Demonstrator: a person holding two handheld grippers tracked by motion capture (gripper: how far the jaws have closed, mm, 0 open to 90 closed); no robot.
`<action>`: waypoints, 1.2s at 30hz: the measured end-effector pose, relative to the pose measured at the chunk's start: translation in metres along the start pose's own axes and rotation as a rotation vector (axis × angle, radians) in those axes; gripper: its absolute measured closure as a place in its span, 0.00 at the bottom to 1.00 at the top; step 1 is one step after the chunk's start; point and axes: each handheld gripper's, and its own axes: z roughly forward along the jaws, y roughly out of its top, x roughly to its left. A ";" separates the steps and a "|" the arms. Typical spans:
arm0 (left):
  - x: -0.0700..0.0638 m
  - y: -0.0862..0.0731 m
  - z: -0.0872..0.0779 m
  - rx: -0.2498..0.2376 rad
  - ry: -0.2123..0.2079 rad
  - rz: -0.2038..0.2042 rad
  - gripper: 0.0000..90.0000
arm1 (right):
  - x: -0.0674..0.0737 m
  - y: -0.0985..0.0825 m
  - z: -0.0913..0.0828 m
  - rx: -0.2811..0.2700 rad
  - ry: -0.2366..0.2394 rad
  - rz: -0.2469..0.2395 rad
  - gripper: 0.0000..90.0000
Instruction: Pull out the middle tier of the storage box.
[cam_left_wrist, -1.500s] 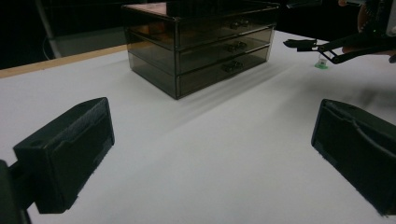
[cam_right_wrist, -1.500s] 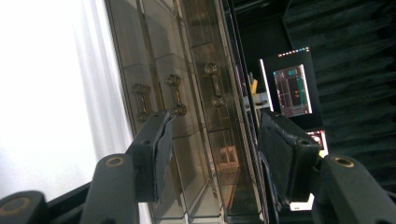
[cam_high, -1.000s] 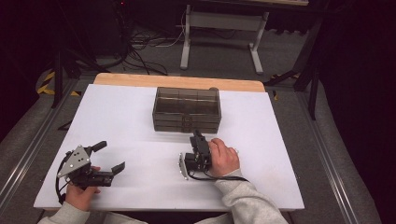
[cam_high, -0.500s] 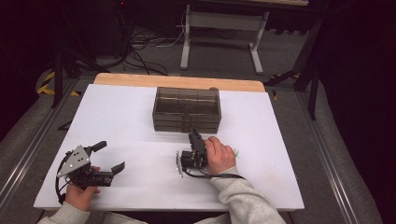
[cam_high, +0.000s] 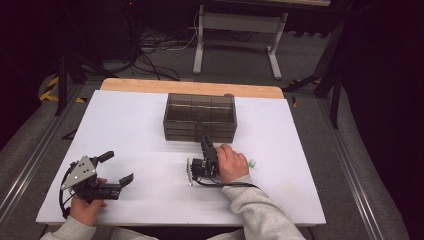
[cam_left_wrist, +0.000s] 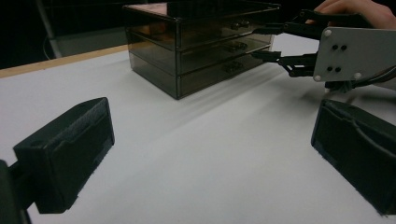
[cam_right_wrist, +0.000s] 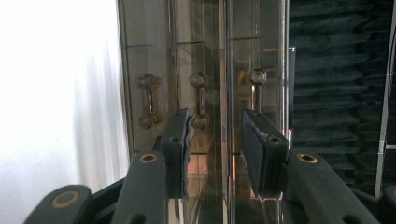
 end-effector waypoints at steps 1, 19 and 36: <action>0.000 0.000 0.000 0.000 -0.001 0.000 0.00 | 0.000 0.000 0.001 0.001 0.001 -0.004 0.71; 0.002 0.000 -0.001 -0.002 -0.002 0.006 0.00 | 0.003 0.003 0.017 0.032 0.014 -0.032 0.84; 0.001 0.000 -0.002 -0.006 -0.001 -0.002 0.00 | 0.003 0.006 0.021 0.050 0.029 -0.047 0.90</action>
